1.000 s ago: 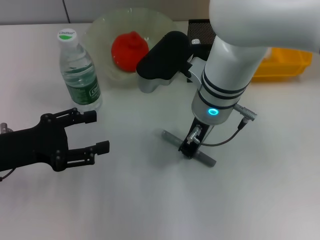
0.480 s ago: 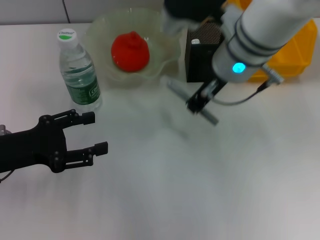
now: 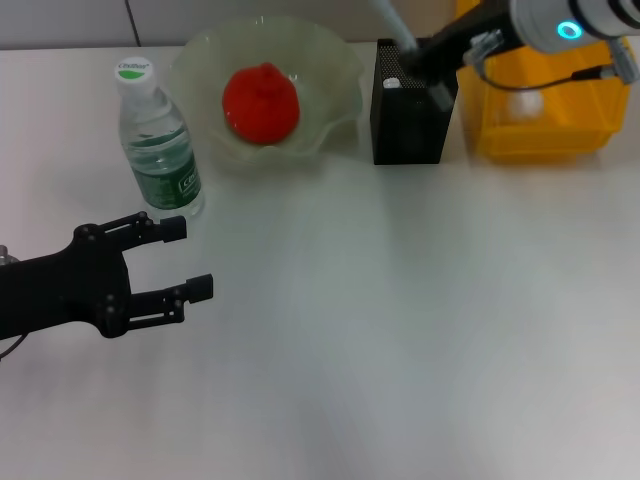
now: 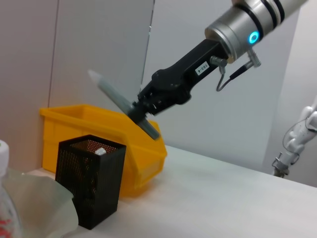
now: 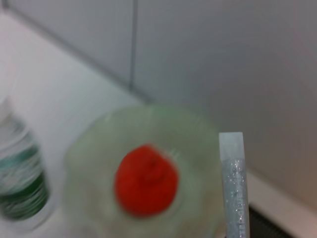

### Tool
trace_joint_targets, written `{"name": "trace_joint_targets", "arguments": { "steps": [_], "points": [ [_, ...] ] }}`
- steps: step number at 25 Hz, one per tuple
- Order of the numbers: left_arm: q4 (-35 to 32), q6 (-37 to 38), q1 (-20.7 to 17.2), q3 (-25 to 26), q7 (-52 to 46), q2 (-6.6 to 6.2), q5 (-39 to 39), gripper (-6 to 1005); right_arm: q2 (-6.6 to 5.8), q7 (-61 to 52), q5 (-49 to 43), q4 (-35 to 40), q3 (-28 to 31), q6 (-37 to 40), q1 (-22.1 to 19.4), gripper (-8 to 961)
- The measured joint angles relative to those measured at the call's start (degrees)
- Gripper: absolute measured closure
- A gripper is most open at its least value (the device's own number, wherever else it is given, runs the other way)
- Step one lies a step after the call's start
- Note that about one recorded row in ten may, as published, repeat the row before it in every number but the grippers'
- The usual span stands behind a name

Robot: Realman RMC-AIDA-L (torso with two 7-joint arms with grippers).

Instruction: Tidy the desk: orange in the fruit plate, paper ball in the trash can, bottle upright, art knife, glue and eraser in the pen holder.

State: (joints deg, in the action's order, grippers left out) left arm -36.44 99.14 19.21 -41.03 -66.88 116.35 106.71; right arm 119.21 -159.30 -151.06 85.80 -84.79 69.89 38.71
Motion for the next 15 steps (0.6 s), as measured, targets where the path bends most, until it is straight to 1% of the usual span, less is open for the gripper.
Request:
{"name": "trace_joint_targets", "arguments": {
  "steps": [4,8,11,14,15],
  "points": [
    [0.12,-0.05,0.29,0.61,-0.13,0.11,-0.02,185,0.20,4.13,0.59,-0.12,-1.07,-10.37,-4.69,814],
    [0.15,-0.18,0.54,1.23,-0.67,0.33,-0.02,185,0.15,8.07,2.22,-2.41,-4.22,-23.61,-9.17,814],
    [0.15,-0.68,0.87,1.40,-0.84,0.63,-0.03,184,0.12,13.53,6.85,-5.40,-6.67,-34.04,-12.18,813],
    [0.20,-1.02,1.23,1.40,-1.23,0.81,-0.03,184,0.08,20.99,13.79,-10.04,-9.58,-43.28,-13.52,813],
    [0.22,-1.12,1.29,1.40,-1.32,0.85,-0.02,185,0.08,22.58,15.43,-11.17,-10.17,-45.31,-13.58,813]
  ]
}}
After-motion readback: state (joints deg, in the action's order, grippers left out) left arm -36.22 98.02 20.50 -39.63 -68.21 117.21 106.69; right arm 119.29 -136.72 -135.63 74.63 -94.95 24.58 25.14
